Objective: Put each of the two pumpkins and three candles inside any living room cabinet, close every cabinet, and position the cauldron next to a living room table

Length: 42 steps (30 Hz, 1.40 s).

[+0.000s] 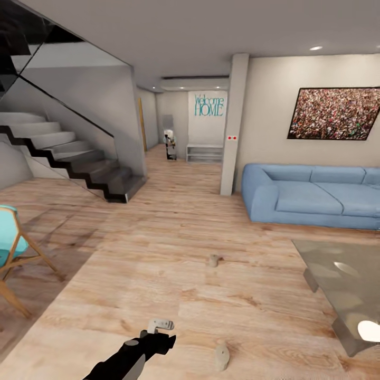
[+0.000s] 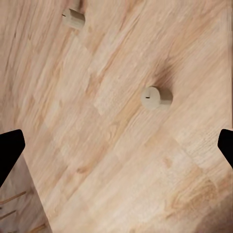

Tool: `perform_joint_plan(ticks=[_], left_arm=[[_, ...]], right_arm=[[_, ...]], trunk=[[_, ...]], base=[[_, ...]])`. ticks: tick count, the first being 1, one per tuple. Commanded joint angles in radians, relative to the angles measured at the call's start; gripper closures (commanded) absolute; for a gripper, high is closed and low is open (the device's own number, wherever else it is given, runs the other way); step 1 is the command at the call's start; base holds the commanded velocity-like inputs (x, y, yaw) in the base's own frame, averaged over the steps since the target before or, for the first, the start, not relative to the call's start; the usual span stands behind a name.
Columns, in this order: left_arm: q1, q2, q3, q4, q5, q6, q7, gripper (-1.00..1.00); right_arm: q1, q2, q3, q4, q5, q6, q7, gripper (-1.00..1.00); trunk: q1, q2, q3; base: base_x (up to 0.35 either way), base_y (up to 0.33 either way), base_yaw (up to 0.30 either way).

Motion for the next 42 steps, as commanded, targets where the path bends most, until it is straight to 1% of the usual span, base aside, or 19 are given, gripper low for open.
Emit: perform_joint_plan(ticks=[1, 12, 27, 34, 42], left_arm=[[-0.001, 0.001, -0.003, -0.001, 0.007, 0.003, 0.0, -1.0], [-0.001, 0.001, -0.004, -0.001, 0.008, 0.001, 0.0, -1.0], [-0.001, 0.001, -0.005, -0.001, 0.007, 0.001, 0.0, -1.0], [-0.001, 0.001, -0.006, -0.001, 0.006, 0.001, 0.0, -1.0], [-0.001, 0.001, -0.006, -0.001, 0.006, 0.001, 0.0, -1.0]], right_arm=[[-0.001, 0.0, -0.001, 0.0, -0.01, 0.01, 0.003, -1.0], [-0.001, 0.0, -0.001, 0.0, -0.009, 0.01, -0.005, -1.0], [-0.001, 0.0, -0.001, 0.001, -0.008, 0.012, -0.009, -1.0], [-0.001, -0.002, -0.001, 0.0, -0.008, 0.012, -0.011, -1.0], [-0.001, -0.004, -0.001, 0.0, -0.007, 0.013, -0.014, -1.0]], trunk=[[0.001, -0.002, -0.001], [0.001, -0.002, 0.01], [0.001, -0.002, 0.023], [0.001, -0.002, 0.021], [0.001, -0.002, 0.009]], base=[[0.002, 0.0, -0.232], [0.0, 0.034, -0.241], [0.0, 0.206, -0.253], [0.0, 0.198, -0.252], [0.0, 0.153, -0.062]])
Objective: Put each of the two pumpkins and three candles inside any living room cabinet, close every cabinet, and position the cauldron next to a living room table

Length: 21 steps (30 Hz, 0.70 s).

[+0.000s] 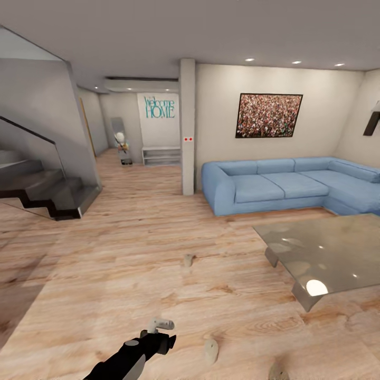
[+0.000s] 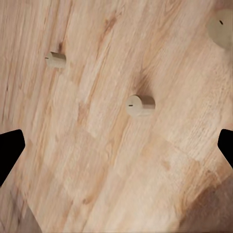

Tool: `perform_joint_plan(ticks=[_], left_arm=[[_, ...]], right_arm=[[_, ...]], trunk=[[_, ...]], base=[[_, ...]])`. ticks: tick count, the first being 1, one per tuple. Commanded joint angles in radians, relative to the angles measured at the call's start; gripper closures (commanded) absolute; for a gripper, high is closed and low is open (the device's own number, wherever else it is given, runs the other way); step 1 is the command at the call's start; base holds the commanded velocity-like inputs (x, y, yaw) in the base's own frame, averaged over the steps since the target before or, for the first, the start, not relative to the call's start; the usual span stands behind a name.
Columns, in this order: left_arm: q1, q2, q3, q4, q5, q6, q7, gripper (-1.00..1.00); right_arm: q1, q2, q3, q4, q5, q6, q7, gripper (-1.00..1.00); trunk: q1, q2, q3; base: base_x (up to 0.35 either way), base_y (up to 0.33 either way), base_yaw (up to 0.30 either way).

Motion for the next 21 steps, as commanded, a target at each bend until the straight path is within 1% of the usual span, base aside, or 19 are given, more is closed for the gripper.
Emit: perform_joint_plan(ticks=[1, 6, 16, 21], left_arm=[[-0.001, 0.001, -0.004, -0.001, 0.006, 0.004, 0.0, -1.0], [-0.001, 0.001, -0.004, -0.001, 0.006, 0.004, 0.0, -1.0], [-0.001, 0.0, -0.004, -0.001, 0.006, 0.003, 0.0, -1.0], [-0.001, -0.001, -0.004, -0.001, 0.006, 0.004, 0.0, -1.0]], right_arm=[[-0.001, 0.0, -0.002, 0.0, -0.009, 0.01, 0.003, -1.0], [-0.001, 0.0, -0.002, 0.0, -0.009, 0.01, 0.002, -1.0], [-0.001, 0.0, -0.001, 0.0, -0.009, 0.01, 0.002, -1.0], [-0.001, 0.0, -0.001, 0.0, -0.009, 0.01, 0.004, -1.0]], trunk=[[0.001, -0.002, -0.004], [0.001, -0.002, -0.012], [0.001, -0.002, -0.029], [0.001, -0.002, -0.037]], base=[[0.0, 0.106, -0.01], [0.0, 0.054, -0.004], [0.002, 0.007, -0.001], [0.114, 0.001, 0.0]])
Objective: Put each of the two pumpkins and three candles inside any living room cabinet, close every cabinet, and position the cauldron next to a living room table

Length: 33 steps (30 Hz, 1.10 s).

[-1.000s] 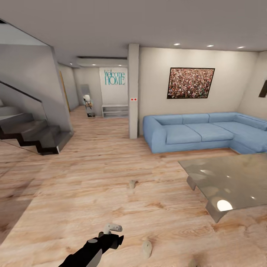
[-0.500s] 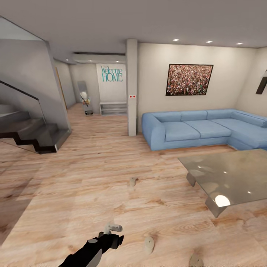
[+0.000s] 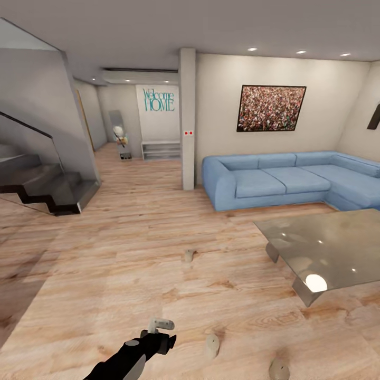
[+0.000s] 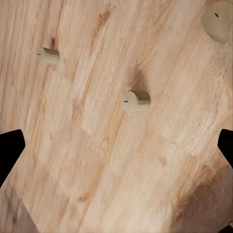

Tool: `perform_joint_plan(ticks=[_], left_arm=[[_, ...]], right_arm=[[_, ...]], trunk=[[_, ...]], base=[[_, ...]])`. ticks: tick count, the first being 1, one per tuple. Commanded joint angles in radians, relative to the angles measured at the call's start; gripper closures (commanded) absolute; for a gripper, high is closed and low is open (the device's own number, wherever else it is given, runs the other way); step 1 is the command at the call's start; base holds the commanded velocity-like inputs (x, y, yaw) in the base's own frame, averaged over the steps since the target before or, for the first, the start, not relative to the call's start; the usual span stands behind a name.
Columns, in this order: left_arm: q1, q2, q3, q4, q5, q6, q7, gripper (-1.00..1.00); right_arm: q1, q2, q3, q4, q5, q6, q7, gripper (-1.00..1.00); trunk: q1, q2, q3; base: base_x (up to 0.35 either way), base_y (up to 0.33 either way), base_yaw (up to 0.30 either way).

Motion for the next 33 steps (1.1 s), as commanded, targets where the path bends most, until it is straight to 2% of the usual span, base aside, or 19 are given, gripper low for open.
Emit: perform_joint_plan(ticks=[1, 9, 20, 33], left_arm=[[-0.001, 0.001, -0.003, -0.001, 0.006, 0.004, 0.0, -1.0], [-0.001, 0.0, -0.027, -0.001, 0.007, 0.003, 0.003, -1.0], [-0.001, 0.0, -0.032, -0.001, 0.007, 0.002, 0.003, -1.0], [-0.001, 0.0, -0.033, -0.001, 0.007, 0.002, 0.003, -1.0]], right_arm=[[-0.001, 0.0, -0.002, 0.0, -0.01, 0.01, 0.004, -1.0], [-0.001, 0.003, -0.003, 0.0, -0.011, 0.008, 0.018, -1.0], [-0.001, 0.005, -0.003, 0.0, -0.011, 0.009, 0.025, -1.0], [-0.001, 0.004, -0.003, 0.0, -0.011, 0.009, 0.026, -1.0]], trunk=[[0.001, -0.002, -0.003], [0.001, -0.002, -0.006], [0.001, -0.002, -0.006], [0.001, -0.002, -0.006]], base=[[0.187, 0.0, 0.0], [0.264, 0.0, 0.0], [0.327, 0.0, -0.01], [0.255, 0.0, -0.251]])
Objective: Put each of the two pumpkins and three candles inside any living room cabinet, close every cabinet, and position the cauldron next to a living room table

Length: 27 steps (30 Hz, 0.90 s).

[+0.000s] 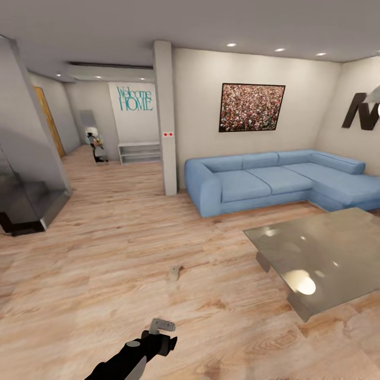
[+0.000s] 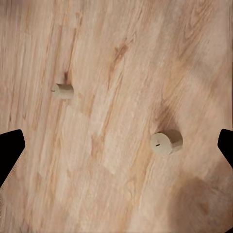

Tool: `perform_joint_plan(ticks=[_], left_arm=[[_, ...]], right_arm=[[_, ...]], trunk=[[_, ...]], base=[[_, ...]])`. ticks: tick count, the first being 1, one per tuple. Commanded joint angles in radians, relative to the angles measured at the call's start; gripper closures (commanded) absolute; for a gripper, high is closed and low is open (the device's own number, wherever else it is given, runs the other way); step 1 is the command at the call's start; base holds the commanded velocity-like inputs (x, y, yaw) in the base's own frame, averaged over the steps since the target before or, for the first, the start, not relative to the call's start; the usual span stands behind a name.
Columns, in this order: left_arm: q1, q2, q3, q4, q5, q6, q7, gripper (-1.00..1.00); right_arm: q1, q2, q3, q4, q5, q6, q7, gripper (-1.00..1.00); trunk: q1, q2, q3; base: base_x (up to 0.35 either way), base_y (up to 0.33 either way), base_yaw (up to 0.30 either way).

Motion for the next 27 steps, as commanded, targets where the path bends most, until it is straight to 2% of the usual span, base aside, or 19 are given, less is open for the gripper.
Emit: perform_joint_plan(ticks=[1, 20, 27], left_arm=[[-0.001, 0.001, -0.004, -0.001, 0.007, 0.004, 0.0, -1.0], [-0.001, 0.001, -0.004, -0.001, 0.006, 0.004, -0.001, -1.0], [-0.001, 0.001, -0.038, -0.001, 0.007, 0.003, 0.002, -1.0]], right_arm=[[-0.001, 0.0, -0.001, 0.0, -0.01, 0.01, 0.003, -1.0], [-0.001, 0.0, 0.0, 0.0, -0.009, 0.01, 0.003, -1.0], [-0.001, 0.0, 0.0, 0.0, -0.008, 0.01, 0.002, -1.0]], trunk=[[0.001, -0.002, -0.002], [0.001, -0.002, -0.002], [0.001, -0.002, -0.002]], base=[[0.118, 0.0, -0.286], [0.023, -0.01, -0.288], [0.0, -0.218, -0.288]])
